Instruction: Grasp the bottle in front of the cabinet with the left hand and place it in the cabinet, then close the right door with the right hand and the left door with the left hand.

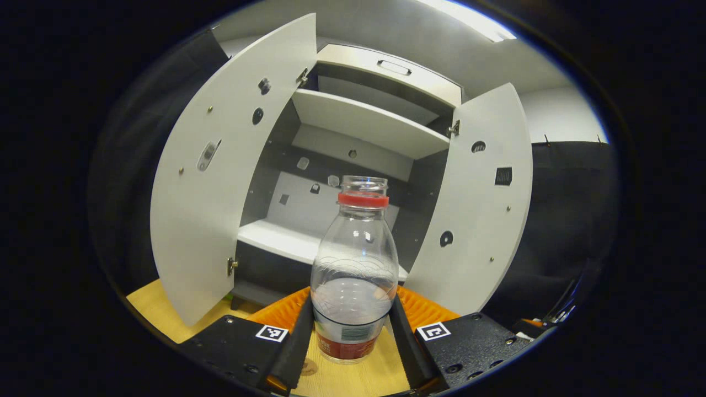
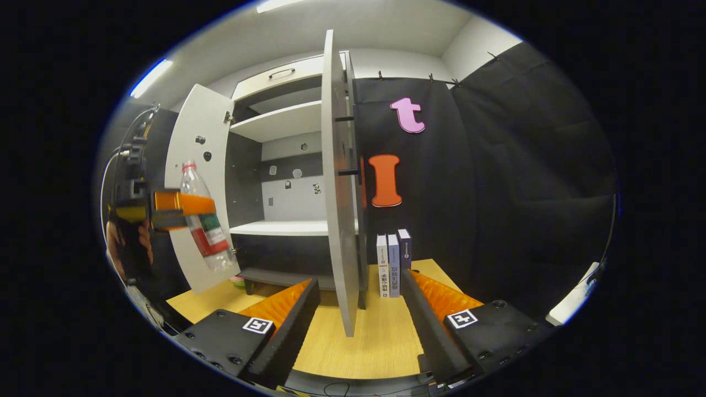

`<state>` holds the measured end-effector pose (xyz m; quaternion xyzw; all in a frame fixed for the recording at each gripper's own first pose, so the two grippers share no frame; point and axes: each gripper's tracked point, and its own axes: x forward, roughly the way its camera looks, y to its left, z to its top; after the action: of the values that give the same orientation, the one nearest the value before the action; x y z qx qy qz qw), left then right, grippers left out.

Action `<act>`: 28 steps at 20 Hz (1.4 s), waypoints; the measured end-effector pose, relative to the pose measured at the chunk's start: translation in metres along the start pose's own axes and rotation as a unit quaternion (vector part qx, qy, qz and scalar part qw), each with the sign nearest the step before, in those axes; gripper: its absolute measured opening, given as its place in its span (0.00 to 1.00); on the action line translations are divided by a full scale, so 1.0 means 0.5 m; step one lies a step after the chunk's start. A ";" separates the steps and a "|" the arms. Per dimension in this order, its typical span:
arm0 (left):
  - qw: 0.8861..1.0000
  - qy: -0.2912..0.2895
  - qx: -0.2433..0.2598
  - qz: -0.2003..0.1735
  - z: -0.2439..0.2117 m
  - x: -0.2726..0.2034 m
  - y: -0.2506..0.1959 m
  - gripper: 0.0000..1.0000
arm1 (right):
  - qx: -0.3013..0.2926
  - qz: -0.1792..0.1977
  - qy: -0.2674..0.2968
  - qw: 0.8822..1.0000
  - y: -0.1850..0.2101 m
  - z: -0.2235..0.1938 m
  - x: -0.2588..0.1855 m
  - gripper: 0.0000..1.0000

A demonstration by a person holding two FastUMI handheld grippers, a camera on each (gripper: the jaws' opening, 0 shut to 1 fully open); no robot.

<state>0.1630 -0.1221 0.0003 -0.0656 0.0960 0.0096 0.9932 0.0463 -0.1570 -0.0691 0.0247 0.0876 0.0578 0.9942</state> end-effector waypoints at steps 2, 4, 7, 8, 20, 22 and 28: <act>1.000 -0.021 0.021 0.001 0.086 0.054 -0.009 0.71 | -0.003 -0.025 0.003 1.000 -0.045 -0.008 0.005 0.98; 0.999 -0.027 0.026 -0.017 0.139 0.140 -0.030 0.70 | -0.002 -0.059 0.000 0.998 -0.083 -0.013 0.009 0.99; 0.998 -0.018 0.038 -0.043 0.180 0.310 -0.040 0.71 | 0.010 -0.117 0.006 0.993 -0.127 -0.027 0.018 0.98; 0.998 -0.013 0.049 -0.048 0.182 0.369 -0.040 0.71 | 0.013 -0.134 0.004 0.991 -0.135 -0.026 0.020 0.98; 0.990 0.088 0.103 -0.041 -0.033 0.762 0.014 0.72 | 0.025 -0.288 0.018 0.957 -0.175 -0.053 -0.010 0.98; 0.989 0.098 0.101 -0.035 -0.056 0.782 0.036 0.73 | 0.030 -0.295 0.016 0.955 -0.173 -0.049 -0.009 0.98; 0.990 0.103 0.094 -0.025 -0.074 0.795 0.053 0.77 | 0.032 -0.305 0.018 0.951 -0.171 -0.050 -0.010 0.98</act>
<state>0.5452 -0.0981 -0.1156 0.0246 0.1963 -0.0311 0.9797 0.0465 -0.2415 -0.0981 0.0280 0.1106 -0.2511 0.9612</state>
